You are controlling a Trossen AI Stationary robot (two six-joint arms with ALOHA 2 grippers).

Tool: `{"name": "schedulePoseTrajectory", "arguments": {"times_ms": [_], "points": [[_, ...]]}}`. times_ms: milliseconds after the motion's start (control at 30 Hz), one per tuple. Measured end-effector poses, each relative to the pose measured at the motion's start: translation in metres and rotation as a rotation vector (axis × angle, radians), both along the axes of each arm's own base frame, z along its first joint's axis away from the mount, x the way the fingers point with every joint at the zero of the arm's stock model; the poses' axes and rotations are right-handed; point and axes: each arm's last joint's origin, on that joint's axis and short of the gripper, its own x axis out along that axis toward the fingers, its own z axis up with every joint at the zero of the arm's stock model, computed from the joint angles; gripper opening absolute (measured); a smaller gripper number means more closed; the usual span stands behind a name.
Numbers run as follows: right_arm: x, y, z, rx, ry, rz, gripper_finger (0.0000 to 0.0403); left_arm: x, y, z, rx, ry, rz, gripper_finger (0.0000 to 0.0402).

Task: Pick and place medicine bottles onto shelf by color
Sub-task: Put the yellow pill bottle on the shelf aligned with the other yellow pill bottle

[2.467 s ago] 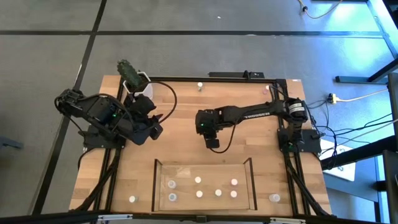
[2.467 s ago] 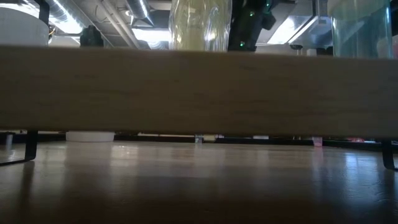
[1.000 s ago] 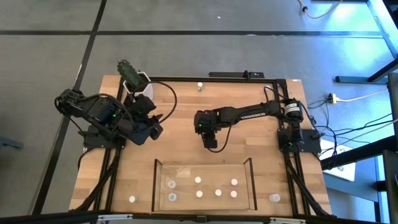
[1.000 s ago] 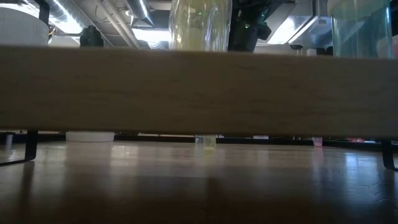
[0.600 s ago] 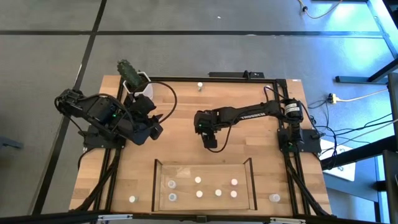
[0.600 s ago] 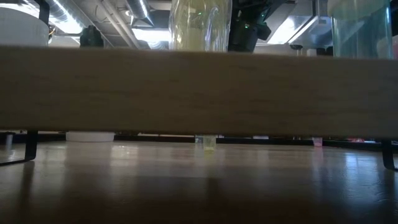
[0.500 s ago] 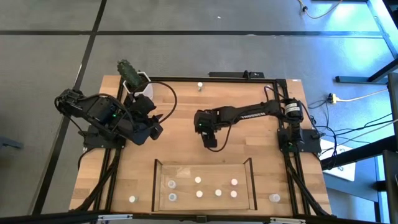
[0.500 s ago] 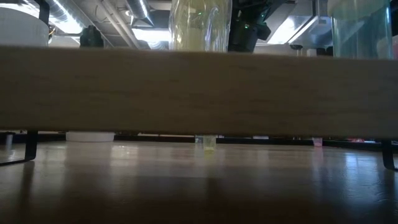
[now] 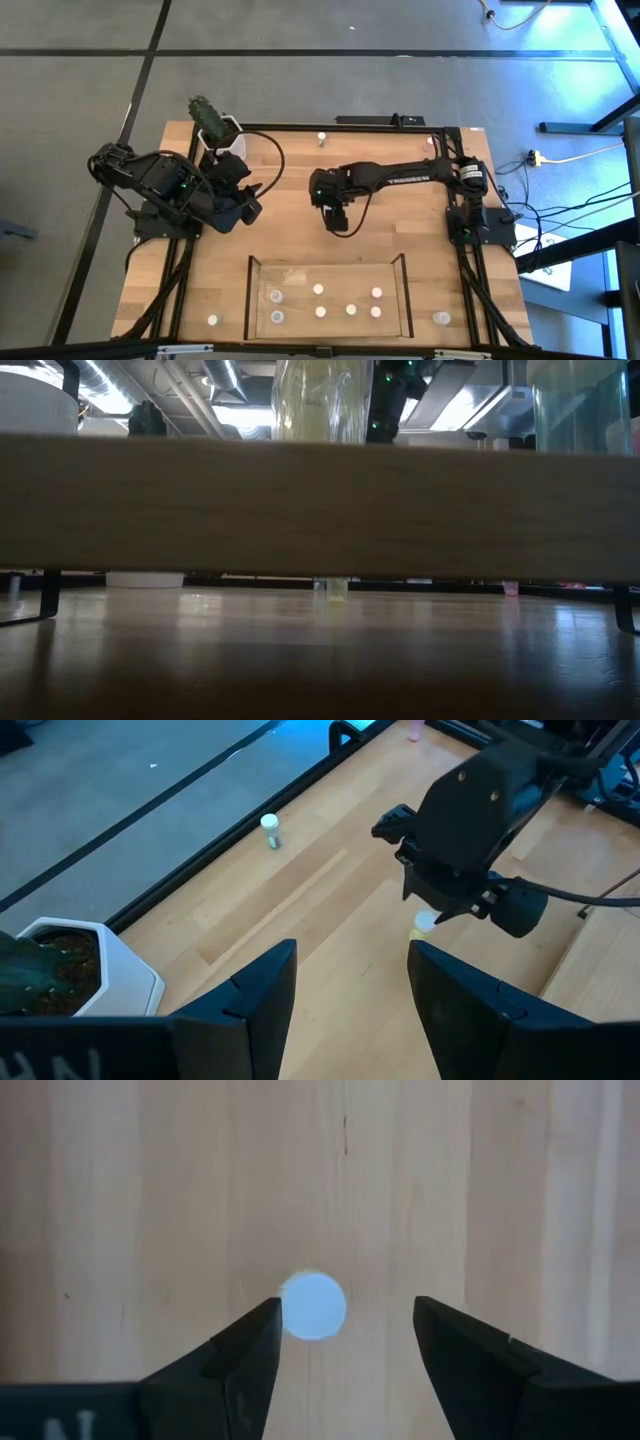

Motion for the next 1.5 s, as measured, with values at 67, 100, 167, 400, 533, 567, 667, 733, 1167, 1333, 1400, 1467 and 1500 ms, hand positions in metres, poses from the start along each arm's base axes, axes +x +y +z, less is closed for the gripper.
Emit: {"name": "schedulePoseTrajectory", "arguments": {"times_ms": [67,100,167,400,533,567,667,733,1167,1333,1400,1467,1500], "points": [[0.002,0.000,0.007,0.000,-0.011,-0.001,0.0229,0.000,0.000,0.000,0.000,0.000,0.000,0.0186],[0.002,0.000,0.010,0.001,-0.010,-0.002,0.0229,0.000,0.000,0.000,0.000,0.000,0.000,0.0186],[0.001,0.000,0.015,0.002,0.010,-0.002,0.0229,0.000,0.000,0.000,0.000,0.000,0.000,0.0186],[-0.002,-0.001,0.039,-0.032,0.056,-0.055,0.0229,0.000,0.000,0.000,0.001,0.001,-0.001,0.0187],[-0.007,0.000,0.059,-0.124,0.076,-0.105,0.0229,0.000,0.000,0.000,0.001,0.001,-0.001,0.0187],[-0.008,0.001,0.066,-0.146,0.067,-0.112,0.0229,0.000,0.000,0.000,0.001,0.001,-0.001,0.0187],[-0.018,0.006,0.088,-0.178,0.048,-0.113,0.0229,0.000,0.000,0.000,0.004,0.004,-0.005,0.0187],[-0.025,0.010,0.102,-0.182,0.010,-0.121,0.0229,0.000,0.000,0.000,0.015,0.015,-0.017,0.0187],[-0.099,0.024,0.189,-0.129,-0.235,-0.191,0.0229,0.017,-0.006,-0.005,0.052,0.037,-0.068,0.0186],[-0.127,0.028,0.213,-0.110,-0.323,-0.189,0.0229,0.043,-0.004,-0.015,0.124,0.103,-0.118,0.0186],[-0.136,0.028,0.220,-0.108,-0.350,-0.184,0.0229,0.052,-0.002,-0.017,0.145,0.124,-0.140,0.0186],[-0.143,0.028,0.226,-0.112,-0.370,-0.171,0.0229,0.060,0.001,-0.020,0.145,0.144,-0.162,0.0186],[-0.146,0.028,0.228,-0.112,-0.379,-0.170,0.0229,0.064,0.003,-0.021,0.144,0.150,-0.173,0.0186]]}}
